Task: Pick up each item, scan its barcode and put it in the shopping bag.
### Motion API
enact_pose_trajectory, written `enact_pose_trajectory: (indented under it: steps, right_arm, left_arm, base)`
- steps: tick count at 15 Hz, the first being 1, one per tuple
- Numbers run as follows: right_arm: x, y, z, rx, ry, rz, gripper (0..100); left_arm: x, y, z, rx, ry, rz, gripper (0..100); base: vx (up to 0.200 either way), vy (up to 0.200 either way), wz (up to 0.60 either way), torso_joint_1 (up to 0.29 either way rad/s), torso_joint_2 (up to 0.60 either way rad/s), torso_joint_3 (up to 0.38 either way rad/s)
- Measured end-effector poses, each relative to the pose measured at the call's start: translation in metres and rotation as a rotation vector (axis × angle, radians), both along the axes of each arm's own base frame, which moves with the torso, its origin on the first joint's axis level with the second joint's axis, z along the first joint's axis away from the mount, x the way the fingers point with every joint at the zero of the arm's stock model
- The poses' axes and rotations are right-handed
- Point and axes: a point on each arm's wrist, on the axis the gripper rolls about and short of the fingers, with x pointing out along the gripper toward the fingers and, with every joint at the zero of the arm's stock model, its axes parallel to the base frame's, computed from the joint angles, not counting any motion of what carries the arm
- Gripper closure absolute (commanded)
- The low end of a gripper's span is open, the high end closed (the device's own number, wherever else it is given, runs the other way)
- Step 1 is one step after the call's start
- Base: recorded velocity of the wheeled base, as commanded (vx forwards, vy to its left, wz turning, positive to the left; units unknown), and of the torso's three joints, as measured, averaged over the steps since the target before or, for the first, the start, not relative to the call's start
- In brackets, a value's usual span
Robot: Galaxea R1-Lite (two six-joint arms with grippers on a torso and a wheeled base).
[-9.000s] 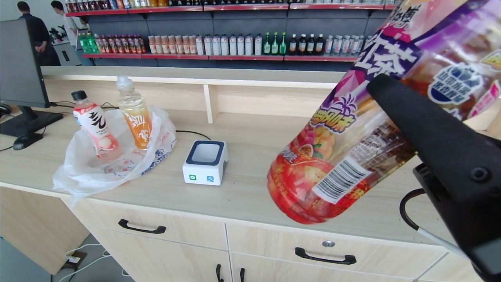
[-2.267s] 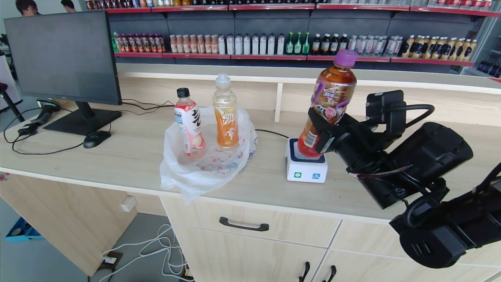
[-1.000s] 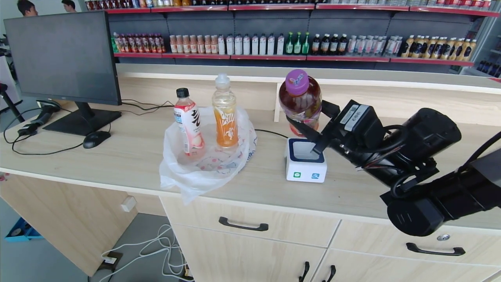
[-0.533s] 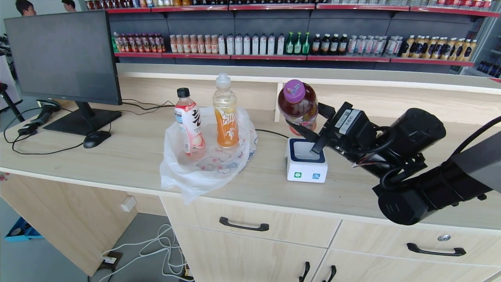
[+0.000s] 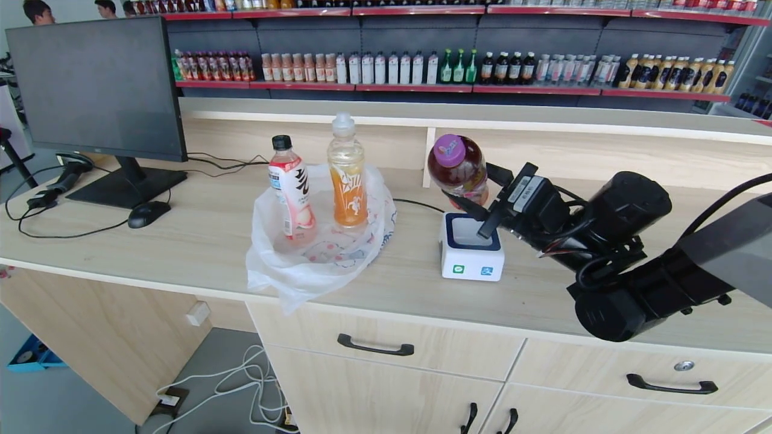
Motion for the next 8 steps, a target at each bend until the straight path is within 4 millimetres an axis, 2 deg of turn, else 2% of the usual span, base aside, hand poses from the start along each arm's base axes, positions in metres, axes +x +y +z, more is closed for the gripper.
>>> enact_pose_trajectory:
  steps: [3,8]
  right_arm:
    - [0.006,-0.014,-0.003,-0.004,0.008,-0.041,100]
    - [0.008,-0.018,-0.009,-0.013,0.025,-0.053,100]
  left_arm:
    - [0.0,0.0,0.0,-0.002,0.0,0.001,0]
    - [0.0,0.0,0.0,-0.002,0.0,0.001,0]
  base:
    - [0.0,0.0,0.0,0.0,0.0,0.0]
    - [0.0,0.0,0.0,0.0,0.0,0.0]
